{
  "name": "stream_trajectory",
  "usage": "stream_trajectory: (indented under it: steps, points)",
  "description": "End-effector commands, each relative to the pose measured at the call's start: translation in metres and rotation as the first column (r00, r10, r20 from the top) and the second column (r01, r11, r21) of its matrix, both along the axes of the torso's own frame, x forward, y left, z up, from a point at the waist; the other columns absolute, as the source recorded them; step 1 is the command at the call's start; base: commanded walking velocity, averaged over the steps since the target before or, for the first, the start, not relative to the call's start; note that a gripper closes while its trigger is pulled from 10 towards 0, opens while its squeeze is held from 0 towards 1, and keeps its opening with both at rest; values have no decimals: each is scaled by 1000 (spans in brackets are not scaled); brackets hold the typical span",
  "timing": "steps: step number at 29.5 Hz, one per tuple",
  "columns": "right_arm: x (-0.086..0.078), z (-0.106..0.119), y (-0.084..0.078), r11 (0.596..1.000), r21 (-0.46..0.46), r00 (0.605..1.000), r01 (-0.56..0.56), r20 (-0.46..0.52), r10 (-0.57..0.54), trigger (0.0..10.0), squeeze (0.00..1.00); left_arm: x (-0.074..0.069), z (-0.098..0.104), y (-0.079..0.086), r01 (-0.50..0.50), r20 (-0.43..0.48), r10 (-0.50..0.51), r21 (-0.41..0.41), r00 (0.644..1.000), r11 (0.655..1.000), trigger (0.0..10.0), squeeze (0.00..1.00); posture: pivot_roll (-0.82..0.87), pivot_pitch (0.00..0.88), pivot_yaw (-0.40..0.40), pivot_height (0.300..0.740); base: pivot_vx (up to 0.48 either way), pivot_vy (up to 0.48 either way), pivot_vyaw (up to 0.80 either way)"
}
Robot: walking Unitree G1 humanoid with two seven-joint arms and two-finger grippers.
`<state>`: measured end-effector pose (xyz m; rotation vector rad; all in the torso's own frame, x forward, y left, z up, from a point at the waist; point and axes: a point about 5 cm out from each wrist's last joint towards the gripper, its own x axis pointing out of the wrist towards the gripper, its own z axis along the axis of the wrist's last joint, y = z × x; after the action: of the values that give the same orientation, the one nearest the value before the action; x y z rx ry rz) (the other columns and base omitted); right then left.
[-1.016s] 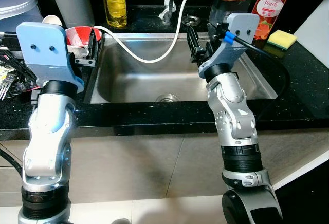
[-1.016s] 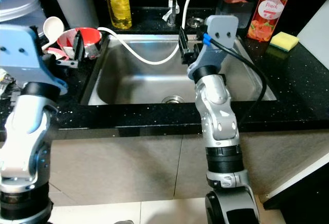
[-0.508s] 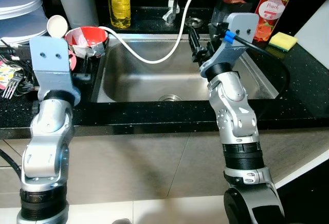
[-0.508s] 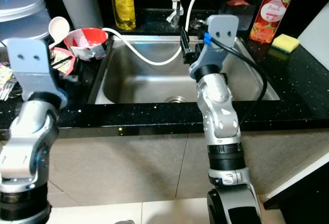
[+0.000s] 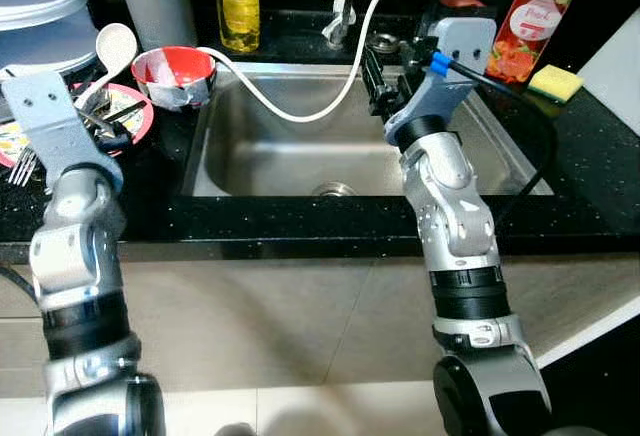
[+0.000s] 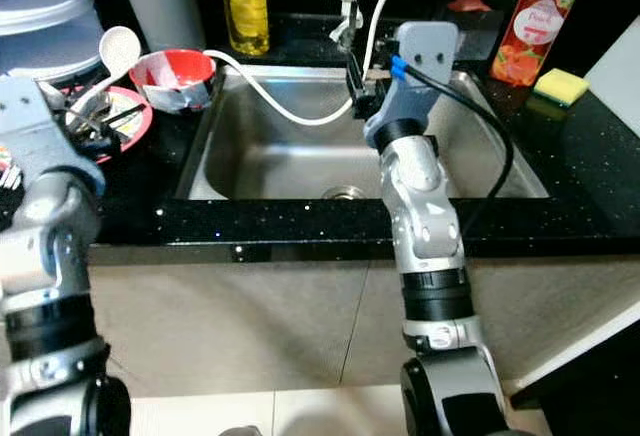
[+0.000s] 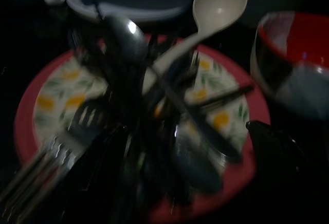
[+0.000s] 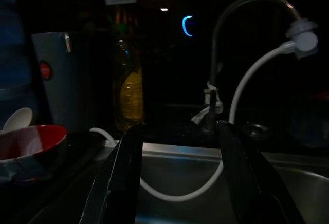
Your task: Kitchen organization
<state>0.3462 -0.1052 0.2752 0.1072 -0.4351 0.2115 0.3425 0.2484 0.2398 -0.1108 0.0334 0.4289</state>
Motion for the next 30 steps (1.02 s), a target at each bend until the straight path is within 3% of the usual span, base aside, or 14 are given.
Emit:
stream_trajectory:
  steps: [1, 10, 12, 16, 20, 23, 28, 30]
  points:
    - [-3, -1, -3, 1000, -2, 1000, 2, -4, -2, 10000, 0, 8, -5, 2, 9, -30, -9, 4, 1000, 1000, 10000, 0, 183, 4, -22, 740, 0, 0, 0]
    - [-8, -4, -13, 999, -12, 999, 48, -12, -48, 10000, 0, 32, -13, -3, -12, -90, 11, -12, 996, 1000, 9922, 0, 127, 16, 18, 740, 0, 0, 0]
    - [-8, -4, -13, 999, -12, 999, 51, -13, -51, 10000, 0, 33, -15, -4, -24, -97, 23, -8, 995, 1000, 10000, 0, 127, 16, 18, 740, 0, 0, 0]
    - [-12, -5, -17, 997, -7, 997, 72, -15, -72, 10000, 0, 28, -15, 4, -183, -59, 190, 110, 980, 977, 10000, 0, 121, 17, 29, 740, 0, 0, 0]
    - [-12, -5, -18, 997, -6, 997, 74, -18, -74, 10000, 0, 26, -14, 6, -205, -32, 210, 115, 977, 972, 10000, 0, 121, 17, 29, 740, 0, 0, 0]
    - [-11, -4, -16, 998, -7, 998, 63, -16, -64, 10000, 0, 27, 7, 9, -225, 56, 220, 136, 974, 965, 10000, 0, 129, 23, 17, 740, 0, 0, 0]
    - [-10, -3, -14, 998, -6, 998, 56, -17, -56, 10000, 0, 29, 20, 12, -246, 96, 233, 157, 968, 956, 10000, 0, 131, 21, 14, 740, 0, 0, 0]
    - [-10, -4, -10, 999, -8, 999, 38, -22, -39, 10000, 0, 26, 28, 31, -334, 97, 323, 135, 941, 933, 10000, 0, 131, 20, 10, 740, 0, 0, 0]
